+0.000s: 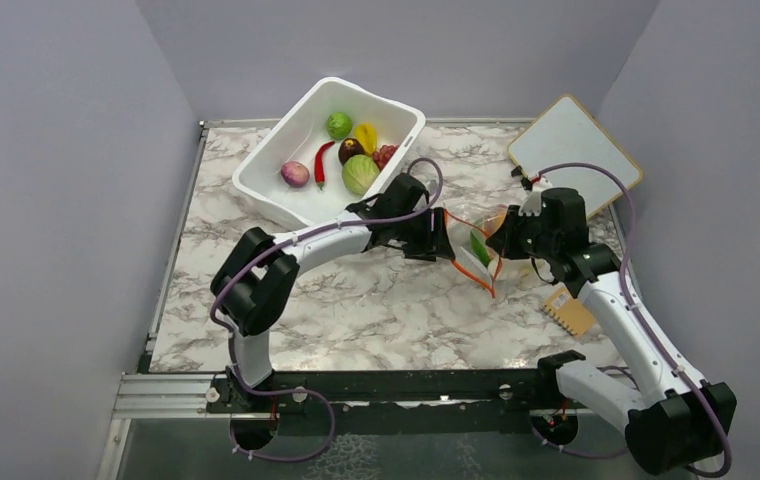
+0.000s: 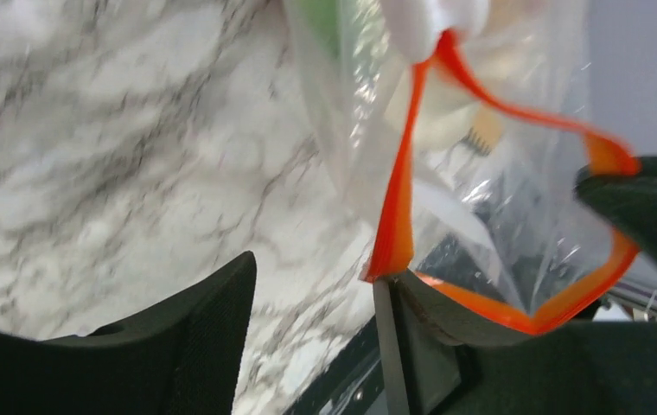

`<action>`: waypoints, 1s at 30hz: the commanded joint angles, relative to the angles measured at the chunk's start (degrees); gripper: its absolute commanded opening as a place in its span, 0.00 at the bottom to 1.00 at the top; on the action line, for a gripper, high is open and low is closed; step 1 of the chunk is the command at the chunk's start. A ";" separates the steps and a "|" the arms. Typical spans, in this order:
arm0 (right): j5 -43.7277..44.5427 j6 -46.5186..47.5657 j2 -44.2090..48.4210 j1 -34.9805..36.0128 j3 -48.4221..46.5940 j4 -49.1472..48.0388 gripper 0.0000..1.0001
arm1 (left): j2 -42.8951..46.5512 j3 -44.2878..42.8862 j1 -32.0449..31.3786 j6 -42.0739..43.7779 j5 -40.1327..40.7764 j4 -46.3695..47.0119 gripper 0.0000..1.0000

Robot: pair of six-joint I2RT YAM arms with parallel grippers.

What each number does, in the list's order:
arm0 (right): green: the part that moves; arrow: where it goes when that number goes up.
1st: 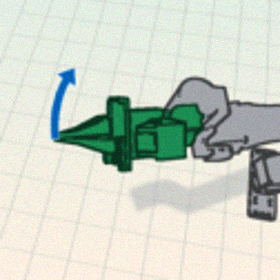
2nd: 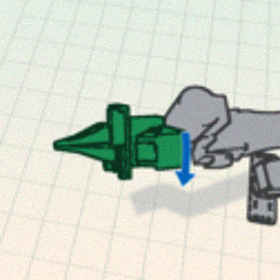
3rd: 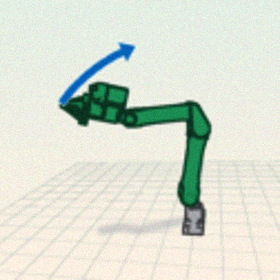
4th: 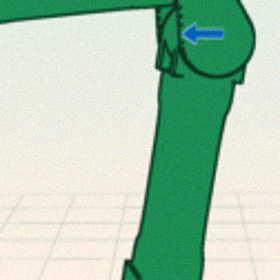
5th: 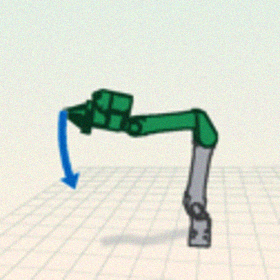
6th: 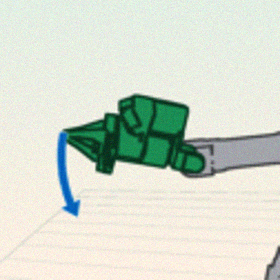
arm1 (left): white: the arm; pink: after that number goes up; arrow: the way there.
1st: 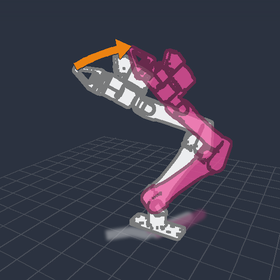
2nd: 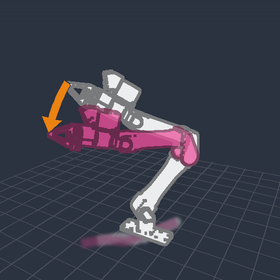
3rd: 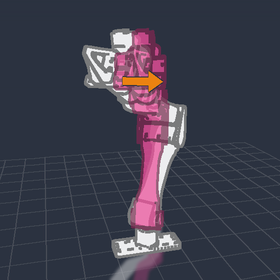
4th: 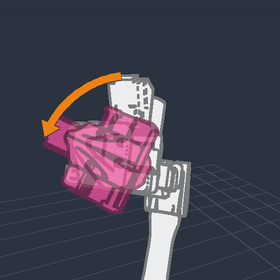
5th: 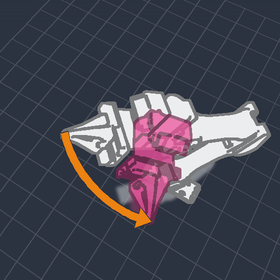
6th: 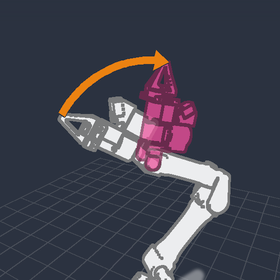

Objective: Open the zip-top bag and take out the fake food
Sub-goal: Open the zipper of the food storage bag at the center of the board.

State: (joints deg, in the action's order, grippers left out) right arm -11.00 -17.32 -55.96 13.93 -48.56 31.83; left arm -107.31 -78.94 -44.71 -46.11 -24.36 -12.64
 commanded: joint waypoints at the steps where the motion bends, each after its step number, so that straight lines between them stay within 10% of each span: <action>1: -8.85 -6.49 1.19 0.12 0.99 -7.53 0.01 | 9.01 7.61 -0.47 -0.34 3.22 0.99 0.60; 9: -11.91 -9.68 0.18 0.65 2.56 -10.99 0.01 | 20.53 28.06 -0.89 -20.89 4.55 24.86 0.78; 19: -11.49 -10.29 0.49 0.78 3.05 -11.70 0.01 | 19.66 26.95 -4.31 -35.21 17.57 27.45 0.82; 30: -11.12 -10.19 1.45 0.83 3.66 -11.38 0.01 | 15.32 22.94 -5.70 -38.75 20.41 26.56 0.56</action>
State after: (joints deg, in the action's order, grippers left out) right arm -21.12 -27.22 -55.79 14.31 -45.32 22.28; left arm -91.02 -55.37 -49.76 -81.60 -7.22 12.80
